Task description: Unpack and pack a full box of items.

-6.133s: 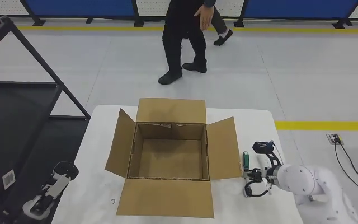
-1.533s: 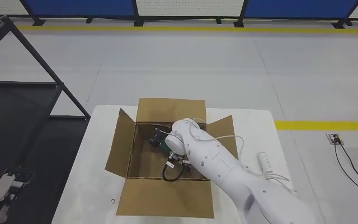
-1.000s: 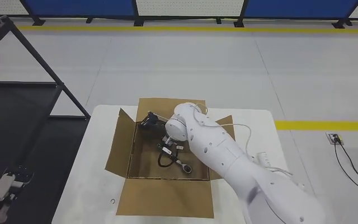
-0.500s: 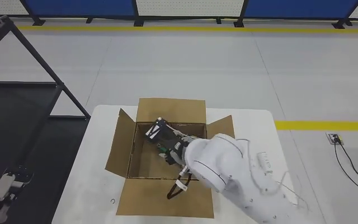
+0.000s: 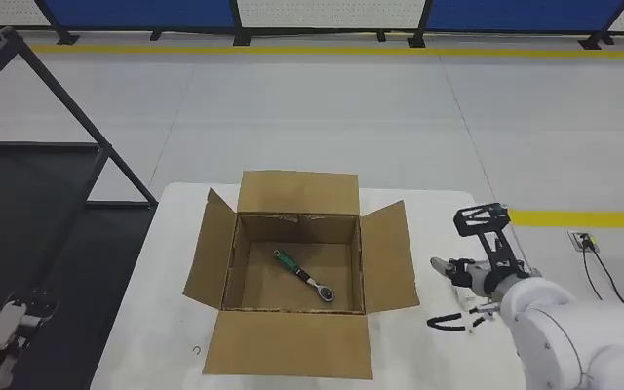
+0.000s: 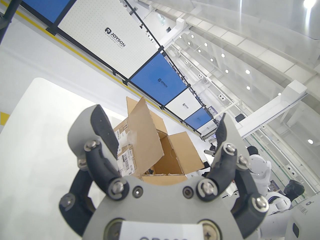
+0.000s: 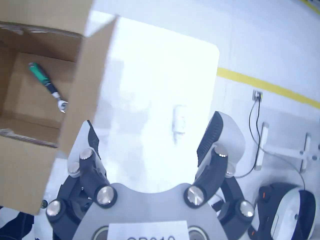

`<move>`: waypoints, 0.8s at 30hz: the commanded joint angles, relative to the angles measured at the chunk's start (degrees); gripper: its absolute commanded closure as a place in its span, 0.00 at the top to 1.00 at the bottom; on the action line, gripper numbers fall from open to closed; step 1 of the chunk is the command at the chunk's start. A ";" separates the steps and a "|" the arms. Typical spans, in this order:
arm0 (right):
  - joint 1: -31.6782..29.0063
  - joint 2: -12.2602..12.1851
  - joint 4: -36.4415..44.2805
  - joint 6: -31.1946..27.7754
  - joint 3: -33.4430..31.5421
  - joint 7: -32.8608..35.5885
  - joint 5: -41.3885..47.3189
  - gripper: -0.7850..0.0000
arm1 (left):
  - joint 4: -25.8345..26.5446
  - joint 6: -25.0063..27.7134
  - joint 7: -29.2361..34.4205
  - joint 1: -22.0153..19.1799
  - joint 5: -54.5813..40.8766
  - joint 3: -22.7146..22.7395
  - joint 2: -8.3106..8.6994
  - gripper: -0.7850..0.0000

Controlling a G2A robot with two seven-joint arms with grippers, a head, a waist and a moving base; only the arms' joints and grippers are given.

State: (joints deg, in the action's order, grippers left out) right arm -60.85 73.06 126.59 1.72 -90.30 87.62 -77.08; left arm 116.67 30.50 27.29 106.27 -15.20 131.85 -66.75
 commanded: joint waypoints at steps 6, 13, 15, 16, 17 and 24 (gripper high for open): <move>-3.41 -0.67 -17.26 -3.93 -8.05 -4.55 7.82 1.00 | 0.00 0.00 0.00 0.00 0.00 0.00 0.00 1.00; -1.77 -0.91 -32.71 -5.65 -6.50 -13.63 9.16 1.00 | 0.00 0.00 0.00 0.00 0.00 0.00 0.00 1.00; -0.35 -0.98 -36.12 -5.13 -5.55 -14.63 7.99 1.00 | 0.00 0.00 0.00 0.00 0.00 0.00 0.00 1.00; 0.32 -1.00 -37.41 -4.83 -5.03 -15.17 7.58 1.00 | 0.00 0.00 0.00 0.00 0.00 0.00 0.00 1.00; 0.90 -1.02 -38.55 -4.45 -4.70 -15.74 7.25 1.00 | 0.00 0.00 0.00 0.00 0.00 0.00 0.00 1.00; 3.71 -1.31 -43.90 -3.86 -3.86 -17.06 7.73 0.50 | 0.00 0.00 0.00 0.00 0.00 0.00 0.00 1.00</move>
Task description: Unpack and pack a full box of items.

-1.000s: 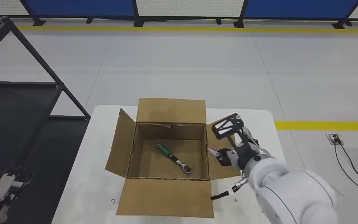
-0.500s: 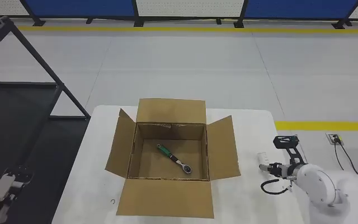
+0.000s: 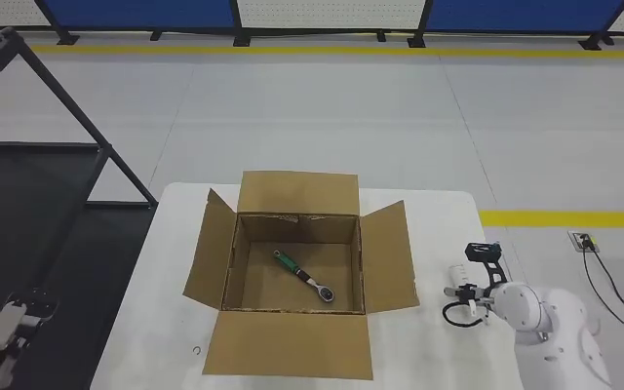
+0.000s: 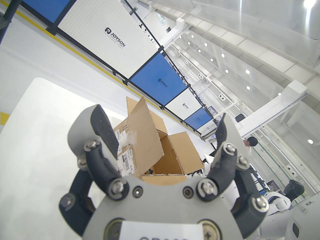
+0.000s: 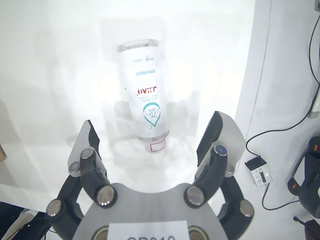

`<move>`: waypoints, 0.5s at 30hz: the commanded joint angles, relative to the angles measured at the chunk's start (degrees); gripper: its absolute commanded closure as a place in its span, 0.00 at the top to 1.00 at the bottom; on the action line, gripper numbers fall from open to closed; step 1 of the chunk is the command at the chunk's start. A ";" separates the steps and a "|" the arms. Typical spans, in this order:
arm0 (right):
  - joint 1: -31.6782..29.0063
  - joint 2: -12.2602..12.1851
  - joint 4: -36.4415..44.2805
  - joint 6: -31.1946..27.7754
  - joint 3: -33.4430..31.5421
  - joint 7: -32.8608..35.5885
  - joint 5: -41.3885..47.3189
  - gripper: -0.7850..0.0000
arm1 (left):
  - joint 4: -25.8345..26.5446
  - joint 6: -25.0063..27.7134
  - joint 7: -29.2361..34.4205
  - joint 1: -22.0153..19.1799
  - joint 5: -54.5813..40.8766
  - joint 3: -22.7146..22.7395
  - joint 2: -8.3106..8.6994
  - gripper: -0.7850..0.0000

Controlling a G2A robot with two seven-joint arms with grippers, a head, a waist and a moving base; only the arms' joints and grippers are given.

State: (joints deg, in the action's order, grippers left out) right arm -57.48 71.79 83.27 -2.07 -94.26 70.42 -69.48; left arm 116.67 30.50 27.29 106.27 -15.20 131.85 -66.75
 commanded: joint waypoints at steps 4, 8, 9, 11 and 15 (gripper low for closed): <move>1.51 -0.21 -2.59 0.08 0.64 0.27 0.48 0.27 | 0.00 0.00 0.00 0.00 0.00 0.00 0.00 1.00; 2.46 -0.38 -4.22 -0.25 1.10 0.46 1.28 0.06 | 0.00 0.00 0.00 0.00 0.00 0.00 0.00 1.00; 2.71 -0.44 -4.62 -0.27 1.21 0.46 1.26 0.02 | 0.00 0.00 0.00 0.00 0.00 0.00 0.00 1.00; 3.14 -0.51 -5.08 -0.28 1.45 0.32 1.58 0.00 | 0.00 0.00 0.00 0.00 0.00 0.00 0.00 1.00; 3.22 -0.67 -2.45 0.42 1.25 -1.29 2.60 0.00 | 0.00 0.00 0.00 0.00 0.00 0.00 0.00 1.00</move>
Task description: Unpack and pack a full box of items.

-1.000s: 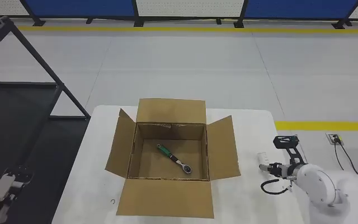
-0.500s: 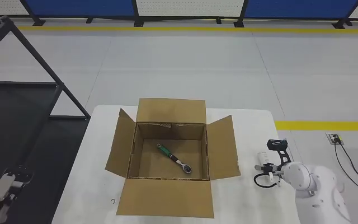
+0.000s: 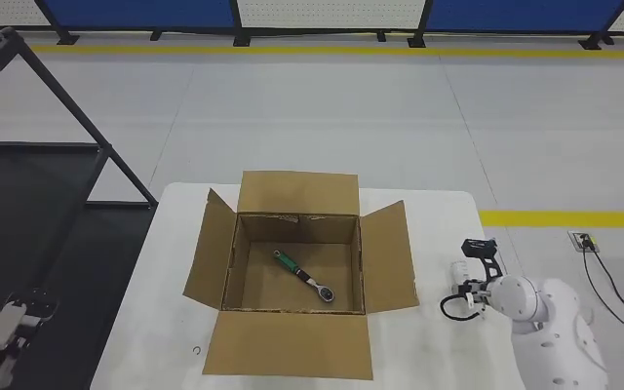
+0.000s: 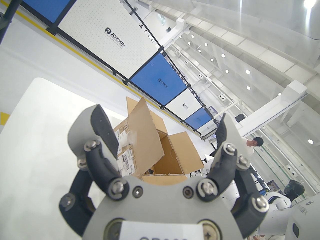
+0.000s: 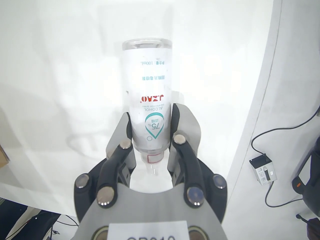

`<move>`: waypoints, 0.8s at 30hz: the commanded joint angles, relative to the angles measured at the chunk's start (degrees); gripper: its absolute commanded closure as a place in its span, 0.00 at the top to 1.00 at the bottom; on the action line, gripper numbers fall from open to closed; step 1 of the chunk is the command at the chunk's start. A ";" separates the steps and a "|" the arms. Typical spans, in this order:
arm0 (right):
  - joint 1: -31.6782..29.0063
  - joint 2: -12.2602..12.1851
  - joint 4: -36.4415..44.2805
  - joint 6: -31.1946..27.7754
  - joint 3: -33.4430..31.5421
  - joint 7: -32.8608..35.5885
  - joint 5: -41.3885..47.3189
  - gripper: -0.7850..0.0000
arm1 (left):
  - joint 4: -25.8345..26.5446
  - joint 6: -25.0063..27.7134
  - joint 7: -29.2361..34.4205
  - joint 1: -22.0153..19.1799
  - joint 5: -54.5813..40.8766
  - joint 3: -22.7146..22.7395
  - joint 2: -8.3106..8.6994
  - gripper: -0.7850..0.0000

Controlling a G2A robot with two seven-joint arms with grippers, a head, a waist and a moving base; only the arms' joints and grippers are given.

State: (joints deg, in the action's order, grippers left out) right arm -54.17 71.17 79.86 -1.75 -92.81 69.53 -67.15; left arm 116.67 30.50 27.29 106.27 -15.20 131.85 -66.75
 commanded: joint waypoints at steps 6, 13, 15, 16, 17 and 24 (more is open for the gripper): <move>-3.29 -0.17 20.83 4.48 0.00 -1.06 -0.28 0.00 | 0.00 0.00 0.00 0.00 0.00 0.00 0.00 1.00; -1.86 0.34 43.77 7.43 9.98 0.35 -5.30 0.00 | 0.00 0.00 0.00 0.00 0.00 0.00 0.00 1.00; 0.28 0.59 46.64 6.38 14.13 -0.48 -5.89 0.00 | 0.00 0.00 0.00 0.00 0.00 0.00 0.00 1.00; 1.58 0.76 47.37 5.60 16.32 -1.08 -5.56 0.00 | 0.00 0.00 0.00 0.00 0.00 0.00 0.00 1.00; 3.06 0.93 47.51 4.96 18.53 -1.35 -5.80 0.00 | 0.00 0.00 0.00 0.00 0.00 0.00 0.00 1.00; 19.04 3.84 33.30 -2.40 36.60 -1.15 5.66 0.00 | 0.00 0.00 0.00 0.00 0.00 0.00 0.00 1.00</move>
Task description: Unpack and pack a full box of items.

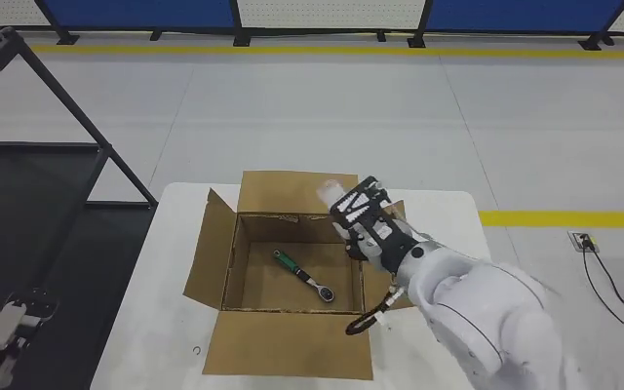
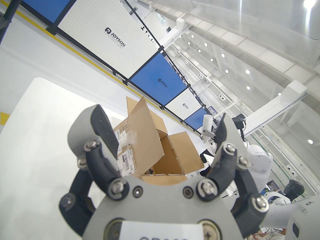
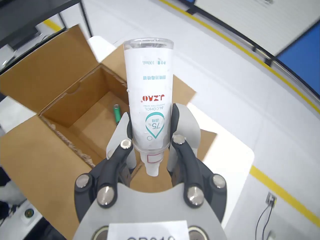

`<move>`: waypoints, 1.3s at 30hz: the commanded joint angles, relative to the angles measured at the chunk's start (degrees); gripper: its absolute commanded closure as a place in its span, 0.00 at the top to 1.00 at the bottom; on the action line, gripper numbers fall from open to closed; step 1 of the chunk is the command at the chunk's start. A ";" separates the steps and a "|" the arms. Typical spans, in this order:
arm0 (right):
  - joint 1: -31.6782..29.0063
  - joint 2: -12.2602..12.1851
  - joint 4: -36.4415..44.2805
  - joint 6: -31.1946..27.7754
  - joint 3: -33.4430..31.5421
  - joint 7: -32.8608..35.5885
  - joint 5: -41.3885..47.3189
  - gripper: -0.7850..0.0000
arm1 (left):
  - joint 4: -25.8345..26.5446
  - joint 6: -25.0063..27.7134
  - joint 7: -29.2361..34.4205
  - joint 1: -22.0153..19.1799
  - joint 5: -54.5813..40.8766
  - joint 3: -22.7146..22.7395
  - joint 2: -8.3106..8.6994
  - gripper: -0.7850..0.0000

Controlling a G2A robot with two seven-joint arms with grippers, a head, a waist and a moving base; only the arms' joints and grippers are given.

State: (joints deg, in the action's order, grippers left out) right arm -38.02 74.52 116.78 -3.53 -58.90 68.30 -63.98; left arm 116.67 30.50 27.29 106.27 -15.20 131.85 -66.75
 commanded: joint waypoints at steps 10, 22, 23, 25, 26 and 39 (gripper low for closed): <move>23.27 9.32 -45.09 -6.99 23.41 0.02 23.08 0.00 | 0.00 0.00 0.00 0.00 0.00 0.00 0.00 1.00; 28.66 19.92 -70.12 -8.84 35.26 -6.31 29.29 0.07 | 0.00 0.00 0.00 0.00 0.00 0.00 0.00 1.00; 28.84 20.53 -71.64 -9.36 35.57 -6.11 29.82 0.22 | 0.00 0.00 0.00 0.00 0.00 0.00 0.00 1.00; 29.16 21.60 -74.09 -10.59 35.58 -6.26 31.65 0.49 | 0.00 0.00 0.00 0.00 0.00 0.00 0.00 1.00; 29.24 22.05 -75.24 -10.97 35.73 -6.61 31.85 0.67 | 0.00 0.00 0.00 0.00 0.00 0.00 0.00 1.00; 31.02 22.76 -76.02 -12.44 32.76 -10.77 31.03 1.00 | 0.00 0.00 0.00 0.00 0.00 0.00 0.00 1.00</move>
State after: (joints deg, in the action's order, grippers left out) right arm -7.15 97.65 39.56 -16.06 -25.49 58.14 -32.61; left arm 116.67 30.50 27.29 106.27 -15.20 131.85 -66.75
